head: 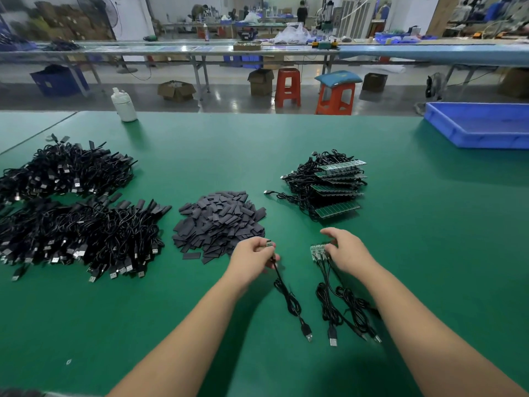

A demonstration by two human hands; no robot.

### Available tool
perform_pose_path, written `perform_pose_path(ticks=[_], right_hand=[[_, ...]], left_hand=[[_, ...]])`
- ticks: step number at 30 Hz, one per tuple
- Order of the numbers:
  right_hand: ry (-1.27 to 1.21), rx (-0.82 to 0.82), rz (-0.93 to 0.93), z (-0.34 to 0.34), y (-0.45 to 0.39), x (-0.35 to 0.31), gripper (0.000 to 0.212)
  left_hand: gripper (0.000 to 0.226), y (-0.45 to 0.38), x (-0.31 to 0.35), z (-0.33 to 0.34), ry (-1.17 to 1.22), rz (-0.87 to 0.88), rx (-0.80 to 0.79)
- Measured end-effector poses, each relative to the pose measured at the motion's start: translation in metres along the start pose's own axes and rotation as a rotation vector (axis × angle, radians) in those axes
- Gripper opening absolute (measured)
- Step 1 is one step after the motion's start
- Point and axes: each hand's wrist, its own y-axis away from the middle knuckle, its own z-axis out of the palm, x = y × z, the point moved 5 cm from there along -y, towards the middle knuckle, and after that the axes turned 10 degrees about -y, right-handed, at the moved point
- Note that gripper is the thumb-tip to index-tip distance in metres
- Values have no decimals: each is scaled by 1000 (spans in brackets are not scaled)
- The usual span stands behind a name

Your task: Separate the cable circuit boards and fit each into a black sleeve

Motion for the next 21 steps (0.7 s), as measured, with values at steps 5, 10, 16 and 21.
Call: perform_pose_path(ticks=[5,10,16,21], right_hand=[[-133,113,-116,14,15,-21,27],[-825,-223,-1,72,44,-57,26],[-1004,-109,26,106,54,-58,16],[-1047,-70,129,124,53,-52,15]], left_hand=[[4,4,5,-9,21,50,-147],[8,3,12,-11,-37,150,-155],[13,3,-12,-16,30,14,-169],[10,3,-30,-19,81,-52,-168]])
